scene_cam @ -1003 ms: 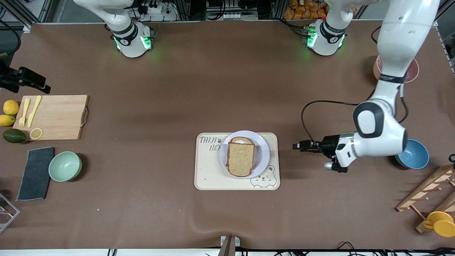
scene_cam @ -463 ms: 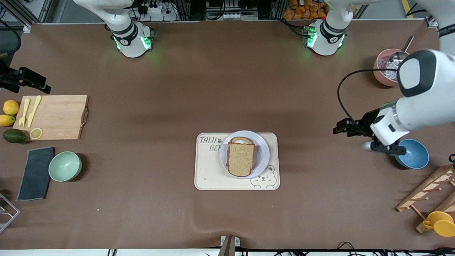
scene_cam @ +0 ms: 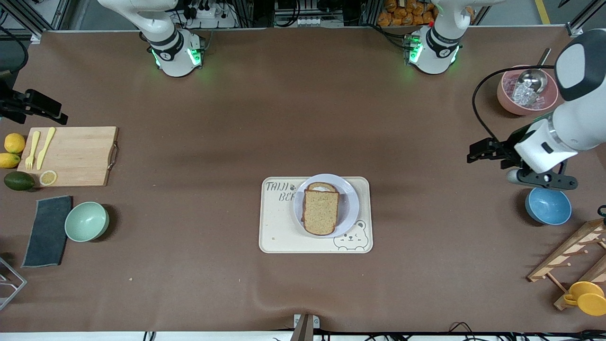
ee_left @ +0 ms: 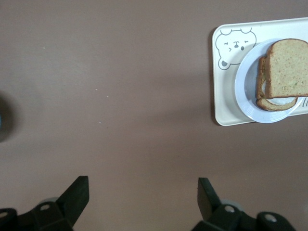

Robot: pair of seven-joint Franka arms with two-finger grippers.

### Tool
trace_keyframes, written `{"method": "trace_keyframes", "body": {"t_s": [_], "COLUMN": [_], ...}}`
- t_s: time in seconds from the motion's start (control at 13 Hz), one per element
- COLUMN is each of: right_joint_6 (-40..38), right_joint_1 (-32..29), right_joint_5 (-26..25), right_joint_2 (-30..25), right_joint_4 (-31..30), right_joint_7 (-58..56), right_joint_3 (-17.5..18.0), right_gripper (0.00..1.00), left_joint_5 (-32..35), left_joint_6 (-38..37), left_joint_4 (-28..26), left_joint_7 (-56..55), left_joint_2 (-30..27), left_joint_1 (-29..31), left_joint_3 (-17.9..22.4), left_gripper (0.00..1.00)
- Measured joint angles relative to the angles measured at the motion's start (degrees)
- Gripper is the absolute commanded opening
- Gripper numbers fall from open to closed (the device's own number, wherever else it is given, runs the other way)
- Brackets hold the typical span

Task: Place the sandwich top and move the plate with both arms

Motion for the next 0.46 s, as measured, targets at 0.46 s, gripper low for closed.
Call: {"method": "trace_keyframes", "body": {"t_s": [0.46], "right_joint_6": [-1.39], "right_joint_1": [0.03], "right_joint_5": [-0.1], "right_joint_2": [-0.31], "right_joint_4": [0.1], "right_joint_7": [0.0], "right_joint_3": [0.17], "right_gripper": [1.0], "left_joint_5": [6.88], "left_joint_6": [-7.89], "left_joint_4": [5.56], "left_joint_7": [0.01], "left_joint_2": [-0.08], "left_joint_1": [0.39], "left_joint_3": [-0.02], "left_gripper": [1.0]}}
